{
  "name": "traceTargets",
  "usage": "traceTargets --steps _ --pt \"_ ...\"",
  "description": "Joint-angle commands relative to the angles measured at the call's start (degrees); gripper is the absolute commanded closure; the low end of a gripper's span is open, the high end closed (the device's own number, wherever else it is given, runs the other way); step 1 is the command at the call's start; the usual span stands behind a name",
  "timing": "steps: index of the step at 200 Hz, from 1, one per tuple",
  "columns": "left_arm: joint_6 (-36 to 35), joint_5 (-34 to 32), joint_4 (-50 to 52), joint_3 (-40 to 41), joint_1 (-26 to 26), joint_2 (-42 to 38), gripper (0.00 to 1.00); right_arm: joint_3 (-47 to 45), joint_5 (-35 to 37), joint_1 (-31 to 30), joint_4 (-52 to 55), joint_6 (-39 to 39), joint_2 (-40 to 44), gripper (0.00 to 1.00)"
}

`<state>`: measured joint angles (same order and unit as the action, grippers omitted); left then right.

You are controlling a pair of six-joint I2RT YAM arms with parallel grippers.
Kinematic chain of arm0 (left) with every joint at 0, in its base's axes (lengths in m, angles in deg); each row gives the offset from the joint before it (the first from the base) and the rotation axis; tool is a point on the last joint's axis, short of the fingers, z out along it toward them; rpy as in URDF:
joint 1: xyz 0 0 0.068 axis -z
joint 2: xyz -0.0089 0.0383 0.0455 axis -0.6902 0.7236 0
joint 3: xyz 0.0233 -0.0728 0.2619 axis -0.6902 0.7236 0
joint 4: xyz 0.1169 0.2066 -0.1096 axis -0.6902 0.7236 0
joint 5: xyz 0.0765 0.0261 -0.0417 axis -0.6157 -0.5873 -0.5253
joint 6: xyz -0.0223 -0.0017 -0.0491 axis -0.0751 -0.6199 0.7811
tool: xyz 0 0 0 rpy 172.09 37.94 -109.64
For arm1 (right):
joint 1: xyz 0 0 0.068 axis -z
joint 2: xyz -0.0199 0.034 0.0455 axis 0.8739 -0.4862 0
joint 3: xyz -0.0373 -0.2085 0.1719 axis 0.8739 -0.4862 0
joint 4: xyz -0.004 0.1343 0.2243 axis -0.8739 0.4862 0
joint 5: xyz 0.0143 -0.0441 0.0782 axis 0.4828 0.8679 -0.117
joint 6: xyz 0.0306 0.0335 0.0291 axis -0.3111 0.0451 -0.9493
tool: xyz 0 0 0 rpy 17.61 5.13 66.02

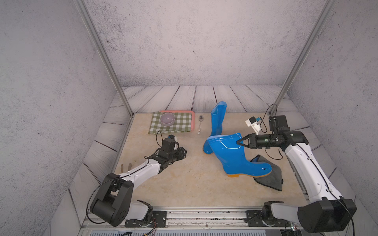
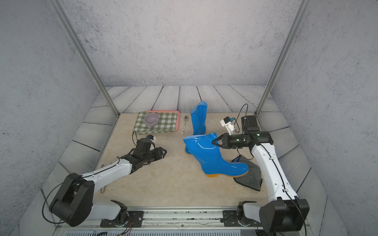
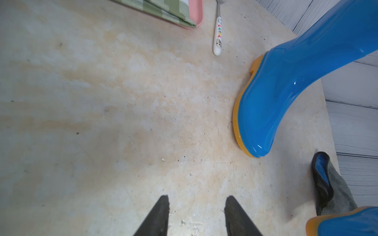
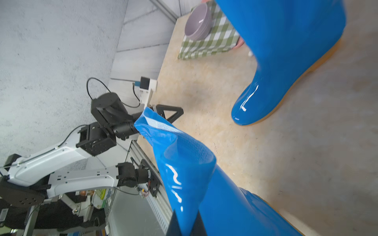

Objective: Wipe the rubber boots with a cloth
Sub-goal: Place the rubber boot at the center of the board.

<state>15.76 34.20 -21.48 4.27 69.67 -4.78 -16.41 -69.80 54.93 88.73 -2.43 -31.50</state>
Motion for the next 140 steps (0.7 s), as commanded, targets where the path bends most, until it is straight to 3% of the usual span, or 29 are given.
traceTargets --steps 1,79,140 --pt "-0.6 -2.4 1.2 1.2 0.3 -1.5 0.49 -0.4 -1.0 -2.9 2.0 1.7 0.3 1.0" --pt "-1.3 -5.4 3.8 3.1 0.2 -6.9 0.48 2.0 2.9 -15.3 7.7 6.6 -7.9 1.0" --pt "-1.8 -6.4 3.5 4.6 0.1 -10.3 0.46 5.4 5.4 -17.7 6.4 7.7 -22.0 1.0"
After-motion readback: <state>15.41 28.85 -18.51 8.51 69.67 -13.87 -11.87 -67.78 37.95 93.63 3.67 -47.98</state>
